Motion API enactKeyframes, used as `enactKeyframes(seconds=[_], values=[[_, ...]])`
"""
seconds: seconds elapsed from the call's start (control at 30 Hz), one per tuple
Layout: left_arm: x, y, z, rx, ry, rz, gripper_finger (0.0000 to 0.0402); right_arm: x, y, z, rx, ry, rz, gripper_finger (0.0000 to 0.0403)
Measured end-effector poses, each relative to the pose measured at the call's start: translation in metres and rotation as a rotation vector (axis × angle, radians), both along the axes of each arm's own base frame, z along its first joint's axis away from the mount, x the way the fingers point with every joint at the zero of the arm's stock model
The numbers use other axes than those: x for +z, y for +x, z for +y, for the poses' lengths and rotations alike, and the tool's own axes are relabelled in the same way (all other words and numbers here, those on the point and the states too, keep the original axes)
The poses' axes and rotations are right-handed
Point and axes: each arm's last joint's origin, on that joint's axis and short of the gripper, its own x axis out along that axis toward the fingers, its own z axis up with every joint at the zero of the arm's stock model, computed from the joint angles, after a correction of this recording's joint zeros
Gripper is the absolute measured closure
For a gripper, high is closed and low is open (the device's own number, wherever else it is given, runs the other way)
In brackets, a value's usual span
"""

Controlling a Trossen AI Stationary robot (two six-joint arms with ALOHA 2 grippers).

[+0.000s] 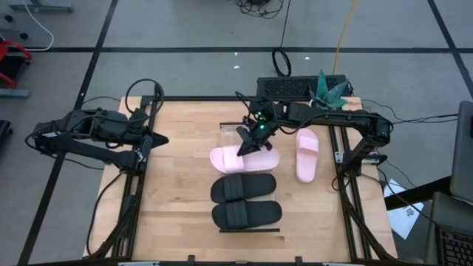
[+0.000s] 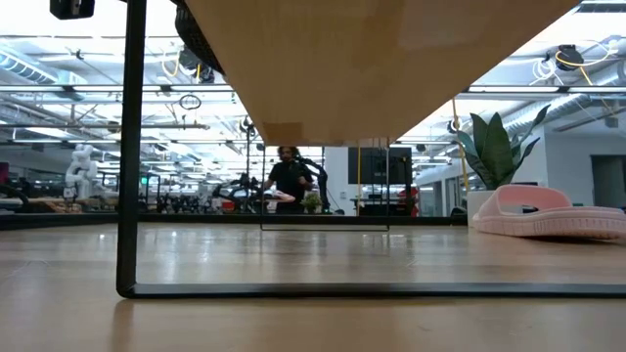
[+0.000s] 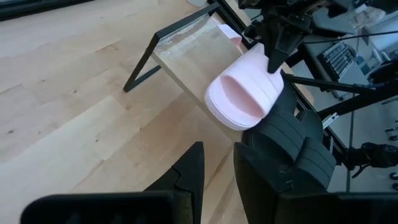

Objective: Pick and place slides into the shelf
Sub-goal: Put the left pink slides on the shelf

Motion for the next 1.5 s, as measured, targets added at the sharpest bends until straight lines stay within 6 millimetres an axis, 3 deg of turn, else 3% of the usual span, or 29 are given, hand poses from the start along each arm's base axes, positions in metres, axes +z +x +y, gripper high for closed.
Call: enactKeyframes(seconds=[0.33,0.63,1.13,1.5], values=[[0.0,0.0,0.0,0.0,0.0,-0.001,0.0319,-0.003,-0.001,-0.001,-0.018,-0.078,0.012,0.0403],[0.0,0.0,0.0,0.0,-0.001,0.0,0.0319,-0.001,0.001,0.007,0.005,-0.035,0.008,0.0403],[0.0,0.0,0.0,0.0,-0.001,0.0,0.0319,-0.002,-0.001,-0.002,-0.019,-0.052,0.003,0.0403],[0.0,0.0,0.0,-0.009,0.008,0.001,0.0319,-0.001,0.004,0.01,-0.053,-0.051,0.017,0.0403]])
